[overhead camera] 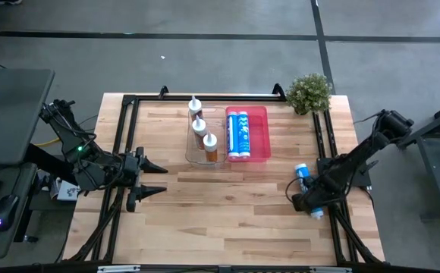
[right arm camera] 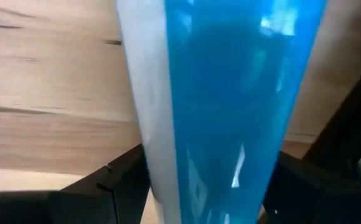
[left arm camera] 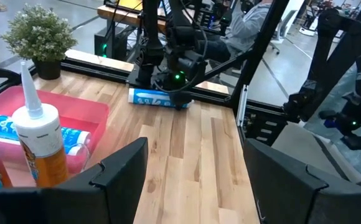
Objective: Pick & place silicon tubes, Sealant and Lysol wipes
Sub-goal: Put the blue sealant into the red bin
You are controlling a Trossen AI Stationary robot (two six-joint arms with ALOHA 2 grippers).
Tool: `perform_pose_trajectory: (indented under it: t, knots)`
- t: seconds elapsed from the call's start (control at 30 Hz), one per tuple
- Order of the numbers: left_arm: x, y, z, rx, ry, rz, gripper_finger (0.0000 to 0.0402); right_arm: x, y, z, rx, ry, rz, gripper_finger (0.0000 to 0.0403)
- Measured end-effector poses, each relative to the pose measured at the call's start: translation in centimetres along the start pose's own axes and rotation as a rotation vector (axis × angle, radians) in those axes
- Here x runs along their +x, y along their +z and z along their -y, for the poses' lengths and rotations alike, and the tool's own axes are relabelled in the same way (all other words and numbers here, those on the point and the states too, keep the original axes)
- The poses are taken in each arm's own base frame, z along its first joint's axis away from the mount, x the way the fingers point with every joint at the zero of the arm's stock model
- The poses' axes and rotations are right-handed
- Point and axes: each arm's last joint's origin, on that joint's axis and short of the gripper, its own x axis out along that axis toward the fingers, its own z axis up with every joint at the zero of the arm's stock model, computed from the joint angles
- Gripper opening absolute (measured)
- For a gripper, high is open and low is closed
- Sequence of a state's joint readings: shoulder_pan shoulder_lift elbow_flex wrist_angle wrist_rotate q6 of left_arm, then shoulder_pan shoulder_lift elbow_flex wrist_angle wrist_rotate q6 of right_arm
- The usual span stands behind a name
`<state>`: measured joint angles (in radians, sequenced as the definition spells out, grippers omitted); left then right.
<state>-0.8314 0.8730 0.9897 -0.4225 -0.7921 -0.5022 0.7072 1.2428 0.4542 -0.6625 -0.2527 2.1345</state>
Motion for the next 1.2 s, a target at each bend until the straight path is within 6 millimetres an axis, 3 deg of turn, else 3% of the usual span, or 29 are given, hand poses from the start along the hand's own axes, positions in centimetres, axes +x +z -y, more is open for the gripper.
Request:
perform_pose_trajectory:
  t: [0.17,0.33,0.8,1.2]
  knots:
    - [0.0,0.0,0.0,0.000,0.002,0.001,0.0259,0.2,0.4,-0.2,-0.010,0.023,-0.017,0.0248]
    - [0.0,0.0,0.0,-0.001,0.003,0.002,0.0259,0.1,0.5,-0.4,-0.018,0.028,-0.018,0.0212]
    - [0.0,0.0,0.0,-0.003,0.009,0.006,0.0259,0.0,0.4,-0.8,-0.027,0.062,-0.015,0.0211]
    - [0.0,0.0,0.0,-0.004,0.011,0.007,0.0259,-3.5,-1.1,-3.8,-0.088,0.274,0.150,0.0211]
